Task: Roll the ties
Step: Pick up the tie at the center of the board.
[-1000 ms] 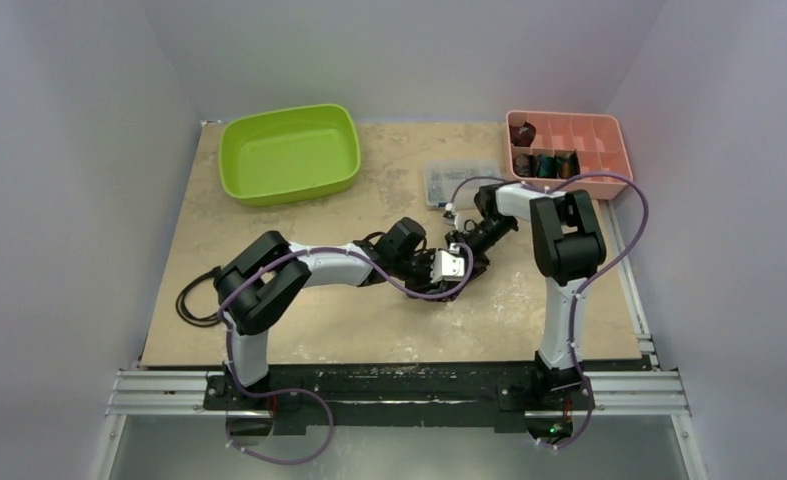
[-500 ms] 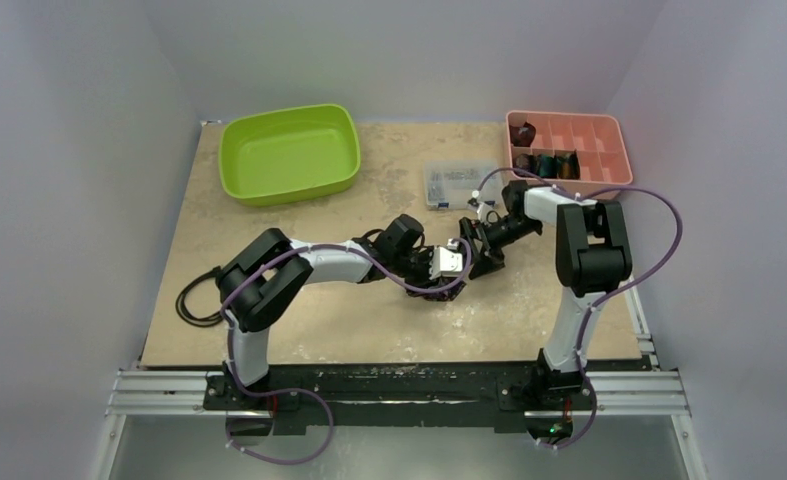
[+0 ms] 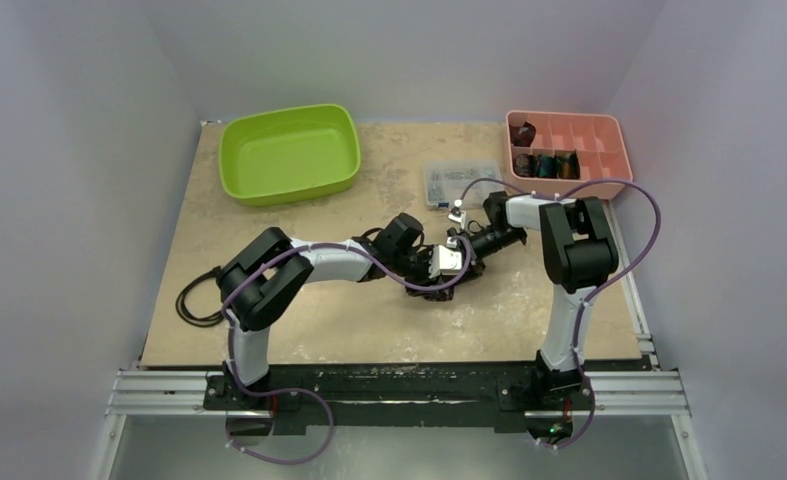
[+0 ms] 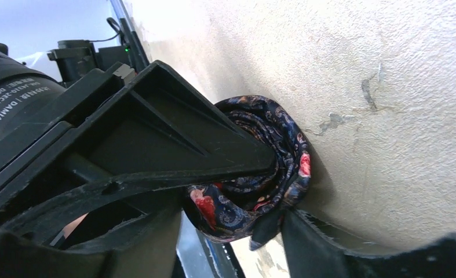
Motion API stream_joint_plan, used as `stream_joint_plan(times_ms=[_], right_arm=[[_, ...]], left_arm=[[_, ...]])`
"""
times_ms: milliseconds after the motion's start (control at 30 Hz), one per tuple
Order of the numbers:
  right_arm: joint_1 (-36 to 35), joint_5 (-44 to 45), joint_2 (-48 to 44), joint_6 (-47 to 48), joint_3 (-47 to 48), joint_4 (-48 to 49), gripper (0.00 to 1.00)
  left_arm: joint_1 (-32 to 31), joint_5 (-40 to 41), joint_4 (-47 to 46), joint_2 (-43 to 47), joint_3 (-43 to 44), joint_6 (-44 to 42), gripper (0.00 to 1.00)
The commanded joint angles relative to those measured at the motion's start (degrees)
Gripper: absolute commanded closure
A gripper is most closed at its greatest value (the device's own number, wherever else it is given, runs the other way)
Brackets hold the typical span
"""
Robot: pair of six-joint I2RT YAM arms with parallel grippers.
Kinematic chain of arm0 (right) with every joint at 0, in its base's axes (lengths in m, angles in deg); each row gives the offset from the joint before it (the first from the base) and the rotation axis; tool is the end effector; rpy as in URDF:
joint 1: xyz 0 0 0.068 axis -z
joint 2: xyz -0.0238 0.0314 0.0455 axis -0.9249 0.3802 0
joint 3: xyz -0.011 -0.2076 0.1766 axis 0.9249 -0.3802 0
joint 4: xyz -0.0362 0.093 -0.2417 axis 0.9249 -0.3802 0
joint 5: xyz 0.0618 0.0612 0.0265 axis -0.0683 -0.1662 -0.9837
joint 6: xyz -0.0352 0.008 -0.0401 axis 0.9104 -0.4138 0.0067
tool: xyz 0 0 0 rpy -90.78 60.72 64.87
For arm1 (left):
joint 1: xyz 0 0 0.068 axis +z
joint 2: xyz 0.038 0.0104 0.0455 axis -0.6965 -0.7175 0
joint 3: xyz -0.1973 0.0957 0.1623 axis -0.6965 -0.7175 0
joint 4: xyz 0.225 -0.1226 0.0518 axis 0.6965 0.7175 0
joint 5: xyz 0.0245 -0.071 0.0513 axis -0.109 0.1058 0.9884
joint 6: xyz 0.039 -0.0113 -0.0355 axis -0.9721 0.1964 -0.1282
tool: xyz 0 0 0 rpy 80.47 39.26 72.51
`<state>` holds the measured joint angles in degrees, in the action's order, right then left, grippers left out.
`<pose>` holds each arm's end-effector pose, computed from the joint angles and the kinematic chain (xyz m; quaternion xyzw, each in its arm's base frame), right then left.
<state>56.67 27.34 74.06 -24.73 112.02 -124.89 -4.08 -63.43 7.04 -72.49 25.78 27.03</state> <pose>0.3179 0.0934 0.1137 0.1618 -0.8473 -0.5045 0.0377 0.2481 -0.3053 0.1428 0.6302 0.6372 -0.3078 0.3196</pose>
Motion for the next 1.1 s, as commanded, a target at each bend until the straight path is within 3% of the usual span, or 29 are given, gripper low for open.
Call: stream_joint_plan(times_ms=[0,100,233,333,433,567,633,933,1033,1067], right_arm=[[0.25,-3.84,-2.24,2.13,-0.29,-1.05,0.44],[0.32,-3.79,-2.89,-0.87,-0.15,1.47,0.52],[0.40,-3.33,-3.81,-2.89,-0.07,2.59,0.71],[0.38,-2.58,-3.87,-3.08,-0.36,2.75,0.99],[0.42,-1.00,-3.52,-3.04,-0.79,2.74,1.00],[0.35,0.00,-3.68,-2.91,-0.59,2.65,1.00],[0.33,0.25,-3.68,-2.37,-0.17,2.13,1.00],[-1.17,-1.62,-4.40,1.56,1.53,-1.43,1.00],[-1.23,-1.95,-5.26,1.20,1.83,-1.52,1.00],[-1.23,-1.81,-5.63,1.01,2.03,-1.47,1.00]], left_arm=[[1.29,5.08,8.29,-4.15,-1.86,-0.01,0.79],[1.29,5.14,8.33,-4.29,-1.69,-0.01,0.78],[1.29,5.30,8.36,-4.20,-1.84,-0.13,0.78],[1.29,5.51,8.26,-4.09,-1.95,-0.03,0.73],[1.59,5.31,6.60,-3.35,-2.58,1.48,0.50],[3.29,2.13,-2.19,0.50,-6.58,4.54,0.09],[3.65,0.77,-6.50,2.32,-8.16,5.30,0.05],[1.69,-3.26,-7.73,-1.16,-4.63,3.24,0.00],[1.47,-4.71,-5.06,-1.72,-3.69,1.79,0.15],[1.46,-5.09,-4.12,-1.55,-3.50,1.23,0.26]])
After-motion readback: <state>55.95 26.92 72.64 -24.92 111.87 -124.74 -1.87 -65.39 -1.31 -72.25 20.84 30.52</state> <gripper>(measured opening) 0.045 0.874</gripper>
